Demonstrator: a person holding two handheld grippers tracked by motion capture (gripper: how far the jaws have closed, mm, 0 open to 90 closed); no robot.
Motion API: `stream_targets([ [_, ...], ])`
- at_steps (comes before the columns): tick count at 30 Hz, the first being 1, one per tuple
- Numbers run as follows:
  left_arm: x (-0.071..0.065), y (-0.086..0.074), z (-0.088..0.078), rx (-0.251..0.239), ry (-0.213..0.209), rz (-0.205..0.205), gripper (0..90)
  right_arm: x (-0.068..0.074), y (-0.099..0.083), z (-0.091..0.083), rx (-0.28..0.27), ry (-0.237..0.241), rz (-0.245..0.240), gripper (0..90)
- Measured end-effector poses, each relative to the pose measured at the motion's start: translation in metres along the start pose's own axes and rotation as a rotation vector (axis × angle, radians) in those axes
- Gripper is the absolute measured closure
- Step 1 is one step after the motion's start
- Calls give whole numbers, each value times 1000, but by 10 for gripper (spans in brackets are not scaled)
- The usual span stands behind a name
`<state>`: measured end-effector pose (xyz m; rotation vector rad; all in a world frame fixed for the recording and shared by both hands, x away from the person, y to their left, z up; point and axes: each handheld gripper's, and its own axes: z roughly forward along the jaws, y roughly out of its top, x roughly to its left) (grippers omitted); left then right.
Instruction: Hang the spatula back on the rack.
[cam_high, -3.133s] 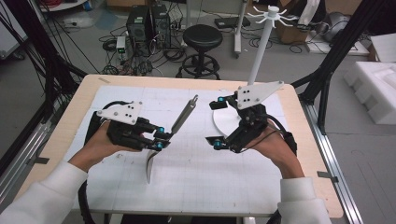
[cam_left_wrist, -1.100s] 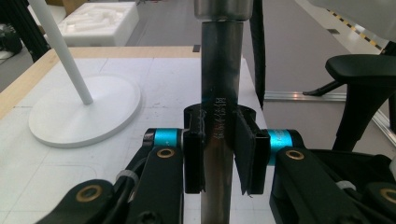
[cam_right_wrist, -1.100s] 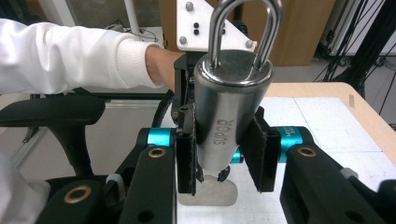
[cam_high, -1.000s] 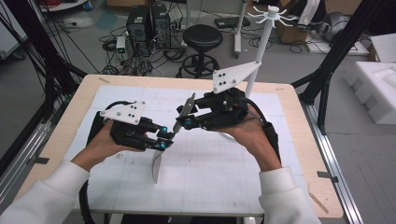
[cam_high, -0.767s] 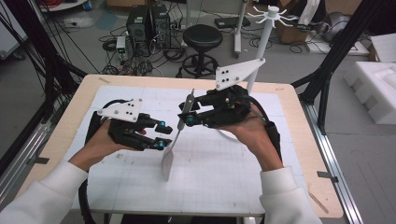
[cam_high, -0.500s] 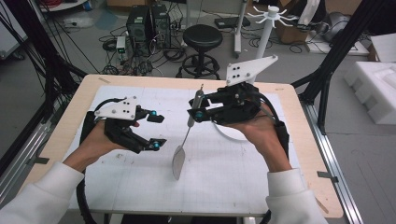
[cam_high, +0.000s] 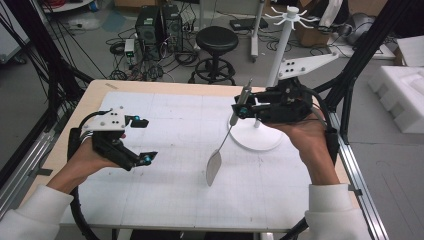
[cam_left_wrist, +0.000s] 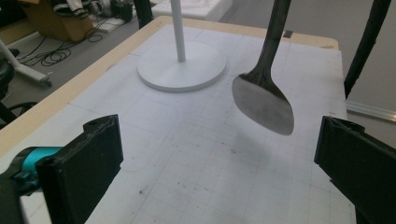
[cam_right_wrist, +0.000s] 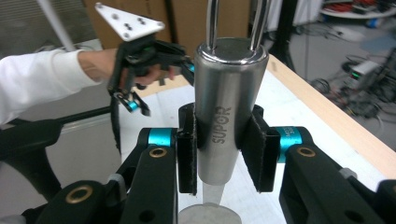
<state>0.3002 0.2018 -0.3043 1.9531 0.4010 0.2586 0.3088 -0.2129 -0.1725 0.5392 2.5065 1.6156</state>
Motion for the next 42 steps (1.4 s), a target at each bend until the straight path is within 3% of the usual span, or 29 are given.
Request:
stream_targets([
  [8,3,-28,-12,6,63,-26,17,-8,-4,-23,13,-118,46,691],
  [15,5,-45,-21,-25,101,-40,17,-14,-1,-38,15,-170,68,691],
  [20,8,-53,-30,-53,113,-57,17,-20,3,-45,27,-210,76,692],
  [26,12,-67,-32,-42,121,-77,17,-29,8,-54,46,-246,108,691],
  [36,13,-82,-30,-42,108,-81,17,-45,20,-64,93,-304,123,691],
  [42,18,-86,-33,-41,125,-95,17,-57,25,-66,113,-336,132,692],
])
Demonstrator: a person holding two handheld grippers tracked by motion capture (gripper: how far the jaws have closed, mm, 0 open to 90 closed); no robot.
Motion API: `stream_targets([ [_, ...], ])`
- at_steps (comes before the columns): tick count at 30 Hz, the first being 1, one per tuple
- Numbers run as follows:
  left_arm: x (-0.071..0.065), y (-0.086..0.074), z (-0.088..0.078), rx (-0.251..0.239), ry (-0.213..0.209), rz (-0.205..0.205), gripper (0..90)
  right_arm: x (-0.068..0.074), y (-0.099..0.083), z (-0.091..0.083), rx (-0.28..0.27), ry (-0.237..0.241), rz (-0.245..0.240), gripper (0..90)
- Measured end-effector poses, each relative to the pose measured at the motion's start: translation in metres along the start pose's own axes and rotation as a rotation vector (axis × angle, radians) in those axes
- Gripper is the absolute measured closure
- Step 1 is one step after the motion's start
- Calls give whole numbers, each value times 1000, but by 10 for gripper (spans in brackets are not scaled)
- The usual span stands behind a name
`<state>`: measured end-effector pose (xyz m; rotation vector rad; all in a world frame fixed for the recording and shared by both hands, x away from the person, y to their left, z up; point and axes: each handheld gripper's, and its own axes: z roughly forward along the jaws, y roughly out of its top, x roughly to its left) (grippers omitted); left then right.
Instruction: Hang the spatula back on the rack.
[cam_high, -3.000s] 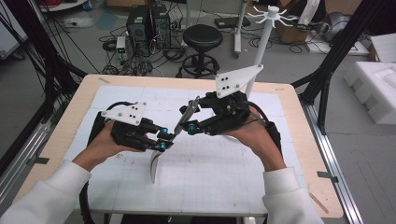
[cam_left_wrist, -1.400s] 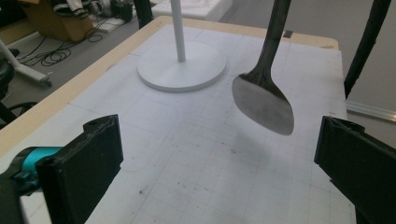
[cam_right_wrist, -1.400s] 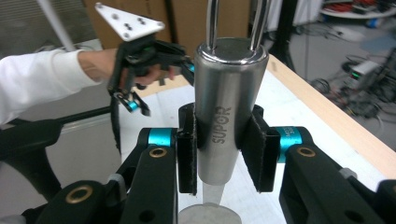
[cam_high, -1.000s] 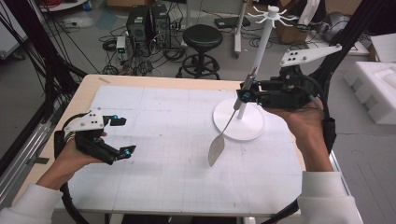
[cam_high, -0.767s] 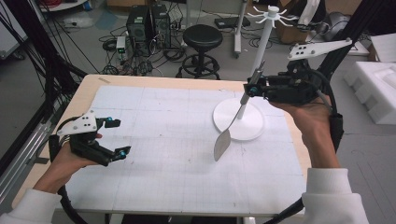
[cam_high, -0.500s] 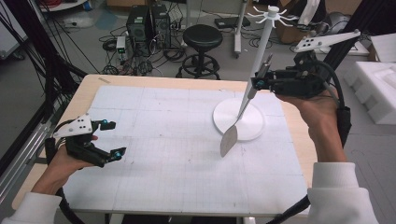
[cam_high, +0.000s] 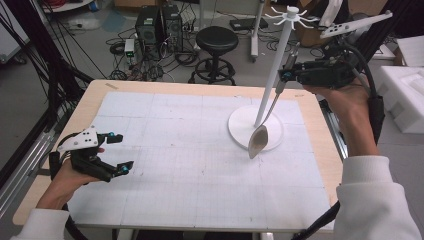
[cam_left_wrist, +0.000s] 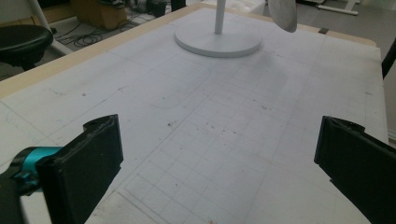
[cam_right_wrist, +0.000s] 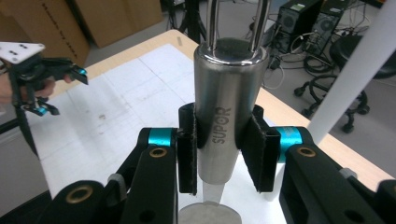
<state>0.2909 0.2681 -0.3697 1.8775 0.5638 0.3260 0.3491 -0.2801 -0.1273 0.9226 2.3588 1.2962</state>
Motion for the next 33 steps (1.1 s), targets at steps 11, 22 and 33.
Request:
stream_targets([
  [11,6,-6,-2,5,3,-12,17,-22,12,10,24,-38,30,691],
  [22,6,-6,-3,-8,-3,-12,17,-29,22,14,40,-79,46,691],
  [33,7,-7,-4,-7,-1,-13,17,-36,24,20,44,-94,57,691],
])
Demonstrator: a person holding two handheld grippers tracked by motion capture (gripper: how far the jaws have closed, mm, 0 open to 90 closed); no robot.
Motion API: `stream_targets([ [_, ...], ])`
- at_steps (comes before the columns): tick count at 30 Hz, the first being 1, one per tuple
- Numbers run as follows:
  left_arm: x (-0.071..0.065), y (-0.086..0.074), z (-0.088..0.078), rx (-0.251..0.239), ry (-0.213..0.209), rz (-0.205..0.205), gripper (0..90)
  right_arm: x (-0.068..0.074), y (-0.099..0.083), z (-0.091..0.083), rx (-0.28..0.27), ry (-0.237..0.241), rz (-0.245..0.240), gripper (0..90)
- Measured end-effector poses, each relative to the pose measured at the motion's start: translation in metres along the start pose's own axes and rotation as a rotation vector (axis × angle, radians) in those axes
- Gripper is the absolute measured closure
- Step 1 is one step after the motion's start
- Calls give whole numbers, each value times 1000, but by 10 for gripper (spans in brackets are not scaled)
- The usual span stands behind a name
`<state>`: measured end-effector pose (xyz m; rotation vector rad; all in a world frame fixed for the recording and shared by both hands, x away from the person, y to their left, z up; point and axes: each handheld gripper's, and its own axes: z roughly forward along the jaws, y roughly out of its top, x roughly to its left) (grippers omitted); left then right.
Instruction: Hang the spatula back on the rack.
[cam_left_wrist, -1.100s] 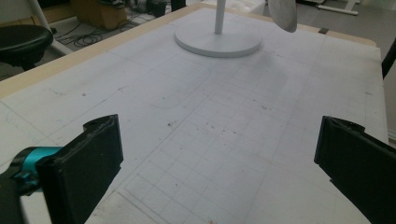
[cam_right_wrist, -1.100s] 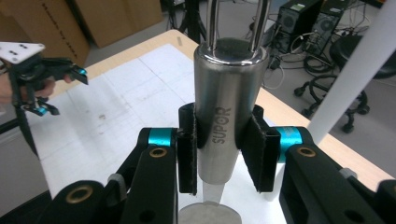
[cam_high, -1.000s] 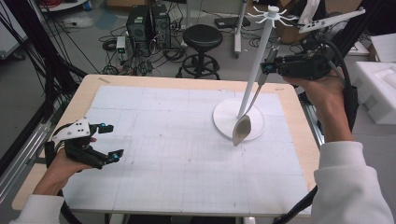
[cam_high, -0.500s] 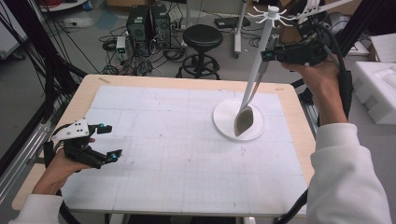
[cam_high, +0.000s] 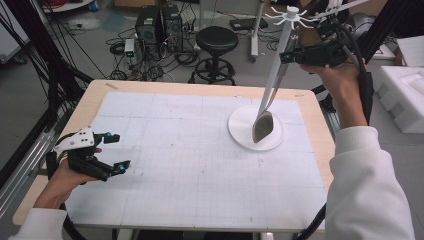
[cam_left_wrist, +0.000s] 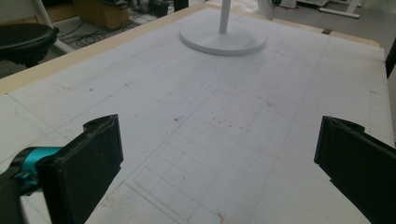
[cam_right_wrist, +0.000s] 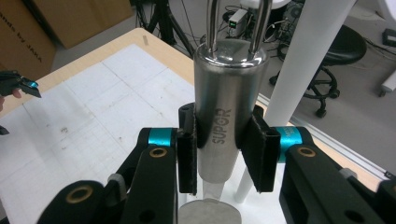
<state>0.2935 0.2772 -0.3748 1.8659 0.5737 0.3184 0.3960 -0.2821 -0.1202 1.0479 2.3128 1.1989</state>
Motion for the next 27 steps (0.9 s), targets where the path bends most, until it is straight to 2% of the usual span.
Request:
stream_targets([
  [16,3,-2,-2,0,0,-9,17,-6,8,9,9,-18,2,690],
  [18,3,-2,-2,1,0,-9,17,-8,8,11,17,-16,15,688],
  [20,3,-2,-1,2,0,-7,17,-9,7,12,26,-22,10,685],
  [22,2,-2,-1,2,0,-8,17,-9,5,16,37,-26,-23,676],
  [23,2,-2,-1,0,0,-8,17,-10,4,16,28,-37,-30,663],
  [25,2,-2,-2,0,-1,-4,17,-10,1,14,-24,-44,-11,582],
  [26,2,-2,-2,-1,1,-6,17,-10,0,14,-28,-52,-5,549],
  [27,1,-2,-2,1,5,-7,17,-9,-1,15,-10,-64,-9,538],
])
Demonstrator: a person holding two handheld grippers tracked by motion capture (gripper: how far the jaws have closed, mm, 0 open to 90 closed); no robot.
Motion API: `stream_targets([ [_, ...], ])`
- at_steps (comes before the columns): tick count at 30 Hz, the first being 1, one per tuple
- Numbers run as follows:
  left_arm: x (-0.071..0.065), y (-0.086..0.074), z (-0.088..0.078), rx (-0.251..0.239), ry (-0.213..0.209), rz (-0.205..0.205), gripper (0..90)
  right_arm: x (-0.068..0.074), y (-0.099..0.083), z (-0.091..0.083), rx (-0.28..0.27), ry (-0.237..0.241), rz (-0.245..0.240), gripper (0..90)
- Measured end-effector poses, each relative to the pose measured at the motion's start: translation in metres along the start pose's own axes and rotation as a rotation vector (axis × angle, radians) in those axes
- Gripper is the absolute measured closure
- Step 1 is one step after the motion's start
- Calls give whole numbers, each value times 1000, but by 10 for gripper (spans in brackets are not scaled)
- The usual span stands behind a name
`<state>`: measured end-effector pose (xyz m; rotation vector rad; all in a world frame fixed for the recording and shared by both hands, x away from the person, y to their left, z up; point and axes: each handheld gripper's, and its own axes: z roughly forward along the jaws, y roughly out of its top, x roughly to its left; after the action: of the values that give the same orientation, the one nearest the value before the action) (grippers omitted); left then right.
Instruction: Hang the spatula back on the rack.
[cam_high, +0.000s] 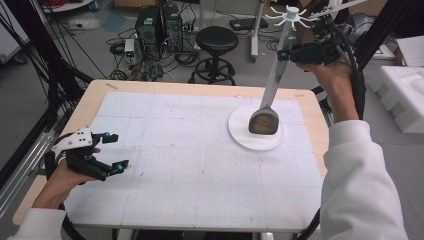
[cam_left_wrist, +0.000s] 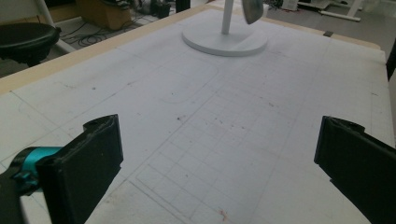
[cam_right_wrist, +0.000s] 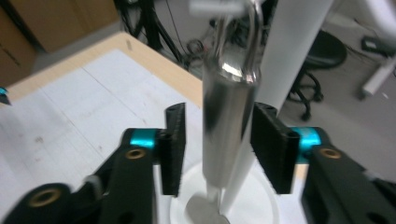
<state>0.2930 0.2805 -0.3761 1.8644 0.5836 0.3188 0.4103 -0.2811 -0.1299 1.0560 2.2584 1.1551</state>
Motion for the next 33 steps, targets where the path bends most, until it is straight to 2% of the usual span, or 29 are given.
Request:
stream_targets([
  [1,0,0,0,1,2,1,17,2,-2,0,18,-1,5,529],
  [4,-1,0,1,4,2,3,17,6,-13,-3,-14,10,8,474],
  [7,-2,0,2,13,1,9,17,10,-29,-6,-39,22,6,367],
  [12,-5,0,2,17,6,11,17,22,-62,-14,-106,42,-29,139],
  [14,-6,0,2,18,11,16,17,27,-76,-15,-138,71,-60,70],
  [15,-6,0,2,17,13,14,17,31,-85,-15,-154,90,-89,0],
  [18,-9,1,0,0,10,9,17,40,-110,-12,-186,111,-141,3],
  [20,-10,1,-2,-11,12,13,17,44,-124,-9,-194,119,-131,4],
  [25,-12,-3,-5,-24,29,23,17,50,-162,-3,-270,168,-111,4],
  [29,-15,-4,-7,-30,30,32,17,58,-188,5,-313,194,-119,4],
  [31,-16,-4,-9,-33,30,34,17,62,-196,8,-305,192,-136,4],
  [33,-17,-5,-10,-35,29,35,17,66,-204,11,-317,213,-134,4],
])
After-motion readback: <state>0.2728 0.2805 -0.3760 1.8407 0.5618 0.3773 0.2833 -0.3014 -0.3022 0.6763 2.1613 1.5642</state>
